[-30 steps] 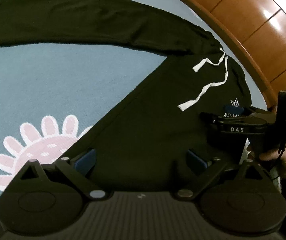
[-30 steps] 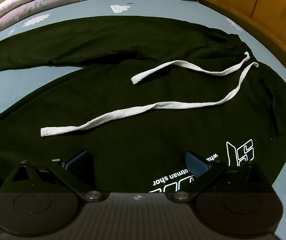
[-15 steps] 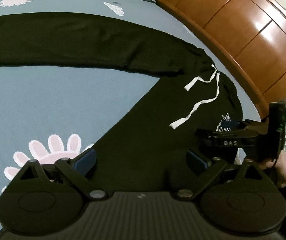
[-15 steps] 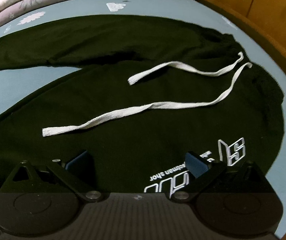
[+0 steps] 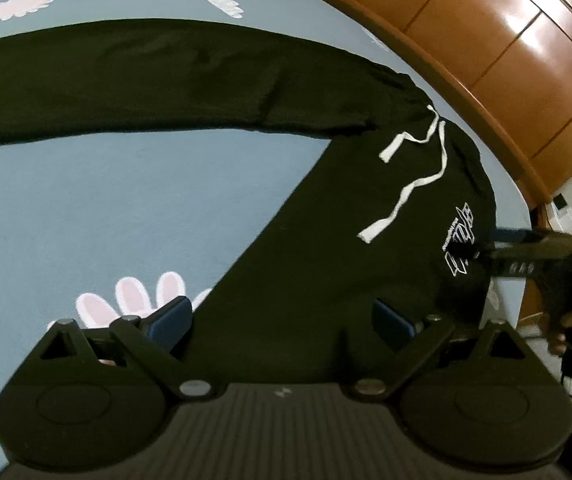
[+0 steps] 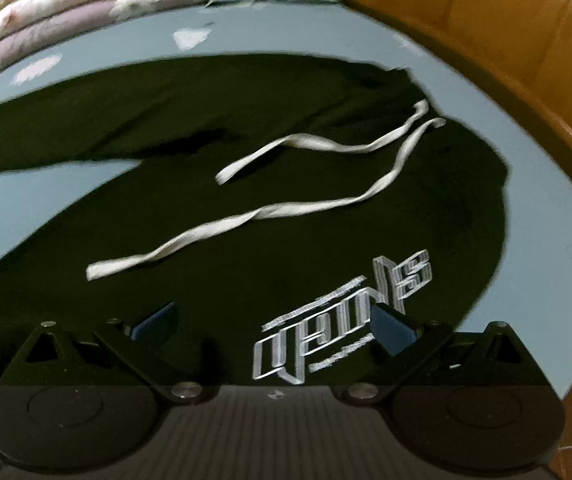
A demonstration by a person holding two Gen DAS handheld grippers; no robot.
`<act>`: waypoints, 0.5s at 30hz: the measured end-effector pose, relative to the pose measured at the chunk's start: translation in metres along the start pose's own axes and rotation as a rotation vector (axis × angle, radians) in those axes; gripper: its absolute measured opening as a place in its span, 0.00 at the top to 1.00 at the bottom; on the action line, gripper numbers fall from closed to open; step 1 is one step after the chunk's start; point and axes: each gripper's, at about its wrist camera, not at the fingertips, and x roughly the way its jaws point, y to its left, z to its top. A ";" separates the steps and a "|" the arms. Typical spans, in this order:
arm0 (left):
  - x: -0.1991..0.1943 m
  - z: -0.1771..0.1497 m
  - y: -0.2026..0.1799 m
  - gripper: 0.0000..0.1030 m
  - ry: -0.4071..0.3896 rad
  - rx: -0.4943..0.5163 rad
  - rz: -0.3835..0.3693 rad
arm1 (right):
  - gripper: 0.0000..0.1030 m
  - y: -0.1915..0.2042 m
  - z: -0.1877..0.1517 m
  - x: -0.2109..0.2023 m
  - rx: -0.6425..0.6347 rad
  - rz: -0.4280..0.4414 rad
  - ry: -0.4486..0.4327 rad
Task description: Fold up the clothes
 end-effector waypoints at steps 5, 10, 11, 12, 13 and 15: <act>0.007 0.001 -0.002 0.07 0.028 -0.015 0.023 | 0.00 0.013 -0.011 0.024 -0.022 0.029 0.087; 0.018 0.009 -0.014 0.07 0.064 -0.002 0.041 | 0.00 0.011 -0.021 0.029 0.017 0.023 0.076; 0.021 0.013 -0.017 0.07 0.073 0.000 0.039 | 0.00 0.013 -0.022 0.028 0.011 0.017 0.067; 0.023 0.017 -0.021 0.07 0.083 0.010 0.027 | 0.00 0.011 -0.024 0.027 0.016 0.022 0.058; 0.025 0.022 -0.026 0.07 0.089 0.025 0.020 | 0.00 0.009 -0.025 0.025 0.022 0.027 0.050; 0.025 0.032 -0.040 0.07 0.081 0.074 0.031 | 0.00 0.000 -0.026 0.017 0.039 0.042 0.026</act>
